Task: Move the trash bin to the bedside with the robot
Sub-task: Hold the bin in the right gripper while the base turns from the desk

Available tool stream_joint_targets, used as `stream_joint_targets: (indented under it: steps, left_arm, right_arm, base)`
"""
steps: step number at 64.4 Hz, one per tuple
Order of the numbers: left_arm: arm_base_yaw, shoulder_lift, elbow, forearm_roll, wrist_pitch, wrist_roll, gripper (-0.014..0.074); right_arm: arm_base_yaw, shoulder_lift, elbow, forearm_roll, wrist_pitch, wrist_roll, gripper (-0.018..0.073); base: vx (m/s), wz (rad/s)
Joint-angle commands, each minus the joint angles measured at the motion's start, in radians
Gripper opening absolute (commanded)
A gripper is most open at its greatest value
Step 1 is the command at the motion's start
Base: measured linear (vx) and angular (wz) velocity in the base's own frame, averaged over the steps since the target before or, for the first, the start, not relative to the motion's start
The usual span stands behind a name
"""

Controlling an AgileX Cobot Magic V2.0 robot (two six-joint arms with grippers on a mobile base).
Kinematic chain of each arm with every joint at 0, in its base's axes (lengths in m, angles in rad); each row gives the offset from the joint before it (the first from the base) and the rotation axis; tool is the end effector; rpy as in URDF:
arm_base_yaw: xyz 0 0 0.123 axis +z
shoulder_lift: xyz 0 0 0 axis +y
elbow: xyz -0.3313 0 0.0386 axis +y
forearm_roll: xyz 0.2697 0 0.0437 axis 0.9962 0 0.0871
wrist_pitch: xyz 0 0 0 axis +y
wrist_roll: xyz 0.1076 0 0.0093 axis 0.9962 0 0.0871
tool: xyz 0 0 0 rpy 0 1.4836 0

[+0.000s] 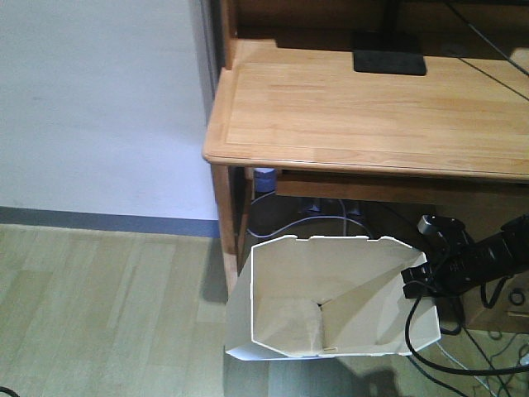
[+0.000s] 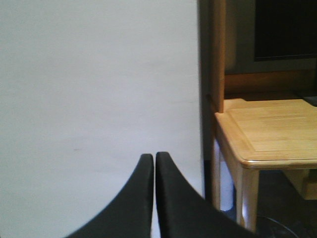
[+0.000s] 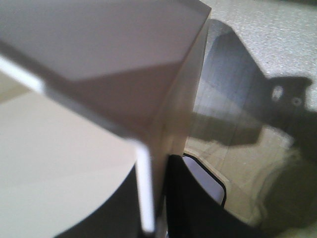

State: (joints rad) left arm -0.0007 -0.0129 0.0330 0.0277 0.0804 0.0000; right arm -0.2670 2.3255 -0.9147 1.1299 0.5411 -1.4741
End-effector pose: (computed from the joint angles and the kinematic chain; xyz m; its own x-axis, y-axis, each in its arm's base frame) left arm 0.0467 0.0002 0.1941 -0.0133 0.0276 -0.9995 -0.0012 0.9996 0.0276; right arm 0.3420 -0.0413 -0.0169 -0.9789 -0.0950 -0.1807 -0.1654 0.8879 0.4294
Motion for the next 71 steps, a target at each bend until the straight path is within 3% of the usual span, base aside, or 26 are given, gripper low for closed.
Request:
stream_joint_targets:
  steps: [1, 71]
  left_arm:
    - [-0.006, -0.015, 0.012, -0.009, -0.075, -0.014, -0.0006]
    - [-0.006, -0.015, 0.012, -0.009, -0.075, -0.014, -0.0006]
  right_arm:
    - [-0.004, -0.069, -0.009, 0.054, 0.215, -0.003, -0.0005]
    - [-0.004, -0.069, -0.009, 0.054, 0.215, -0.003, -0.0005]
  base:
    - [-0.07, 0.28]
    - [-0.07, 0.43]
